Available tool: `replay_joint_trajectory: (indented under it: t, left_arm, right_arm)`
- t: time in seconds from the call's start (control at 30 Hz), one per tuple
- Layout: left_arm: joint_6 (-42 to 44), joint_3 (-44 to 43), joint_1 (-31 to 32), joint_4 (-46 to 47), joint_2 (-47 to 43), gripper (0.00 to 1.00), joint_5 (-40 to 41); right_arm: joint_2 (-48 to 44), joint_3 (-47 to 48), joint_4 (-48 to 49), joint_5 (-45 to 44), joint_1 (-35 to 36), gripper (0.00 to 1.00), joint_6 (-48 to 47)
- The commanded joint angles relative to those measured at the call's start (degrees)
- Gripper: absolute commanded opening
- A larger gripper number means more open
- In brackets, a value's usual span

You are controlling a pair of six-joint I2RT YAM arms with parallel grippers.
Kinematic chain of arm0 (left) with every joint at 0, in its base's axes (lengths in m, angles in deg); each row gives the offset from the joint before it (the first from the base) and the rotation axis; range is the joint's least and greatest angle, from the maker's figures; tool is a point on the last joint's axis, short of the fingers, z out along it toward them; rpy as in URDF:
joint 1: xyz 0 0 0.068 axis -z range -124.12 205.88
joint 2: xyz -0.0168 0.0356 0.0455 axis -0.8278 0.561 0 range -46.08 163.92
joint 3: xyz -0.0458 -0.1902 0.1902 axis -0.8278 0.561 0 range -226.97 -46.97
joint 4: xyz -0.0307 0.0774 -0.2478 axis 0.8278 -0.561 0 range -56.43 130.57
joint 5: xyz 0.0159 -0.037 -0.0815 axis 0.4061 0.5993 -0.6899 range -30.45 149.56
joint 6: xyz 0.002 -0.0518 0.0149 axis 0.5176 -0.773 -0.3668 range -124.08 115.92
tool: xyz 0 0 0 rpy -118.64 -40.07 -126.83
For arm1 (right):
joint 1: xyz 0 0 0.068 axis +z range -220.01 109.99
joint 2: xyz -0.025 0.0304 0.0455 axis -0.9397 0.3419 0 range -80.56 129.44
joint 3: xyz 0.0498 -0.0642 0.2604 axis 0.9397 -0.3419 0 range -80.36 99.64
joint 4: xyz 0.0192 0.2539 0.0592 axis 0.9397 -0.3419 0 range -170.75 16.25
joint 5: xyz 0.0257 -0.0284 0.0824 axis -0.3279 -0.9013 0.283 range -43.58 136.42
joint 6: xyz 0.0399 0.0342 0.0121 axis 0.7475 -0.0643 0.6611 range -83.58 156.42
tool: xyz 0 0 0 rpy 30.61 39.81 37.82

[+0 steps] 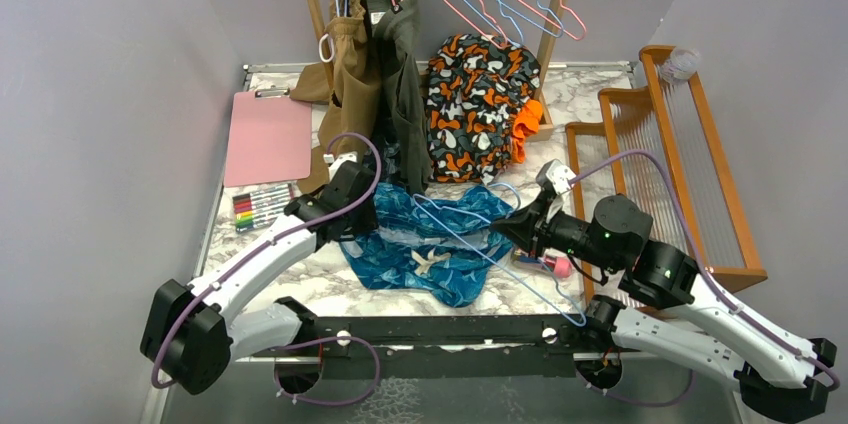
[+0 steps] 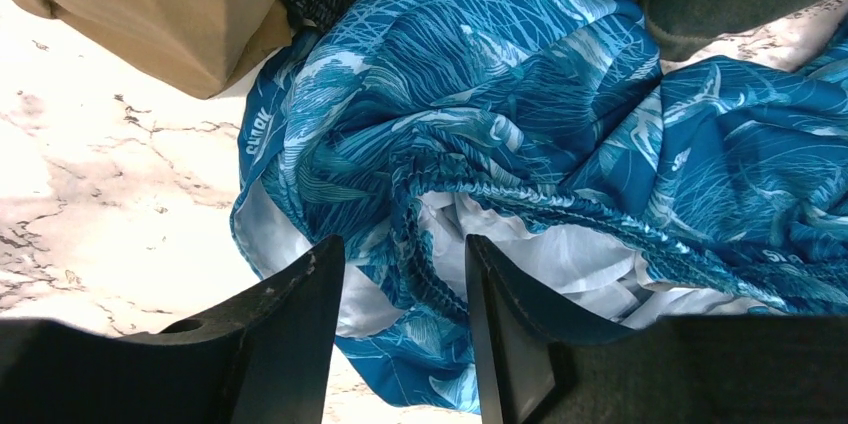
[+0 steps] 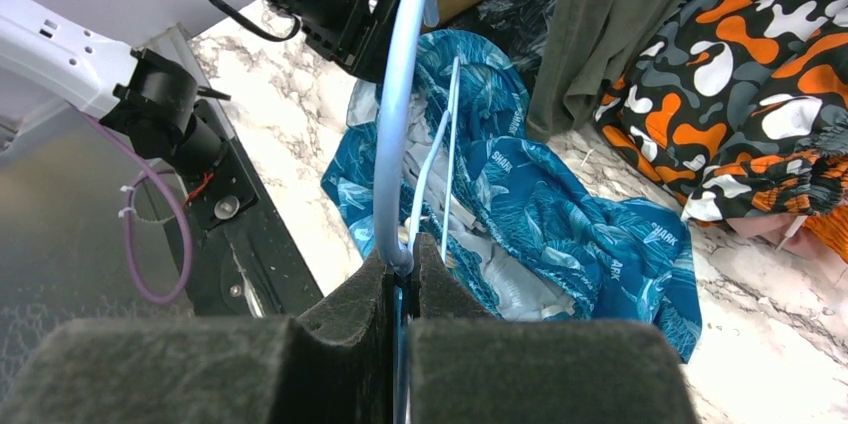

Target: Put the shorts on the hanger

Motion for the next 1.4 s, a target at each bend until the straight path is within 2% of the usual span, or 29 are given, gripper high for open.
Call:
replay_joint_trajectory:
  t: [0.0,0.2,0.27,0.33,0.5,0.87,1.1,1.37]
  left_arm:
    - [0.9,-0.6,-0.1,1.8,1.7,0.49,1.0]
    - [0.4,-0.2,0.0,3.6,3.4,0.42,0.5]
    - [0.5,-0.2,0.0,4.0,4.6,0.35,-0.2]
    - [0.6,-0.2,0.0,4.1,5.1,0.28,-0.9]
    - [0.9,-0.2,-0.1,3.8,2.9,0.01,-2.0]
    - [-1.7,-4.4,-0.1,-3.2,-7.6,0.00,-3.4]
    - [-1.8,-6.3,0.0,-5.1,-10.0,0.00,-4.7]
    - [-1.5,-4.7,-0.1,-5.5,-11.5,0.00,-5.0]
  right_arm:
    - [-0.2,-0.4,2.4,1.6,0.4,0.01,0.3]
    - [-0.7,-0.6,1.9,2.3,0.4,0.01,1.0]
    - [-0.8,-0.7,1.8,2.8,0.4,0.01,1.2]
    - [-0.6,-0.7,1.7,3.2,0.4,0.01,1.4]
    - [-0.4,-0.4,1.3,3.5,0.4,0.01,1.5]
    - [4.5,2.2,5.4,5.9,0.4,0.01,1.3]
    - [11.2,7.3,6.9,10.7,0.4,0.01,0.2]
    - [11.8,6.5,6.0,14.0,0.4,0.01,-1.4]
